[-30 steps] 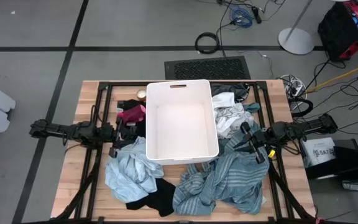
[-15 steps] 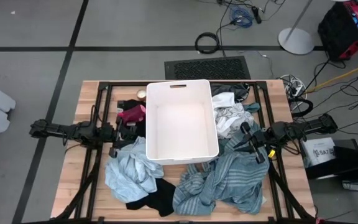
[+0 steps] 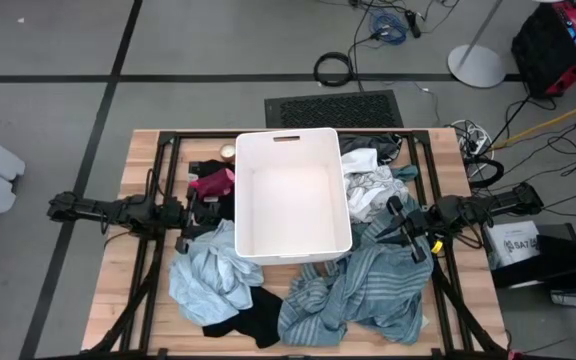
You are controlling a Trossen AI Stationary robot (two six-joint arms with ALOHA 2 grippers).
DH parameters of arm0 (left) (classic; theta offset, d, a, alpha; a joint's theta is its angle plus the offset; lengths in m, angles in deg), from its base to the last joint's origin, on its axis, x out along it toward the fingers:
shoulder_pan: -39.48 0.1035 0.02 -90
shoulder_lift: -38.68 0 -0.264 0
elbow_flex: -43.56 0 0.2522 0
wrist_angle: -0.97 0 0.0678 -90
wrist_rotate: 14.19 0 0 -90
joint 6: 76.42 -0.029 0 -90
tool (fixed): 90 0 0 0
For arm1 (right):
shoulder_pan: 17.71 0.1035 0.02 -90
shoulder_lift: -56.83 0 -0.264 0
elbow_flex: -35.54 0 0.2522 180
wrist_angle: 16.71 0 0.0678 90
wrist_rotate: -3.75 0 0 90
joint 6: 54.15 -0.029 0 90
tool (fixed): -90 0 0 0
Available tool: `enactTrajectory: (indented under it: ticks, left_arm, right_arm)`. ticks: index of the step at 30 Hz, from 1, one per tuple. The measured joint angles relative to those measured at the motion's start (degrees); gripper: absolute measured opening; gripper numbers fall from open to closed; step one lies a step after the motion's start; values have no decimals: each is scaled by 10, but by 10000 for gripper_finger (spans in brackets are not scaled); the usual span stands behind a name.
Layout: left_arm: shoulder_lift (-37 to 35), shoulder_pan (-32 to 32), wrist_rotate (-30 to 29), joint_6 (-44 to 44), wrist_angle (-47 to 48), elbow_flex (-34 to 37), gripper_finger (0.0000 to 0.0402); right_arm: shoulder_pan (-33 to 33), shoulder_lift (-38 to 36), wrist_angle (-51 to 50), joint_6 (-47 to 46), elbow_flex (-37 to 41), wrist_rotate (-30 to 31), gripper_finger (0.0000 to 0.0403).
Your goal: Sort clothes
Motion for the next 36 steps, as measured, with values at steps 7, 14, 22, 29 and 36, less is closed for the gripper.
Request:
enactTrajectory:
  ticks: [7,14,22,29,36]
  left_arm:
    - [0,0,0,0,0,0,177]
    - [0,0,0,0,0,0,177]
    - [0,0,0,0,0,0,177]
    - [0,0,-68,0,-8,0,177]
    - [0,0,-68,1,-9,0,177]
  right_arm:
    - [0,0,0,0,0,0,43]
    - [0,0,0,0,0,0,43]
    - [0,0,0,0,0,0,43]
    - [0,0,0,1,0,0,43]
    - [-1,0,7,92,0,28,43]
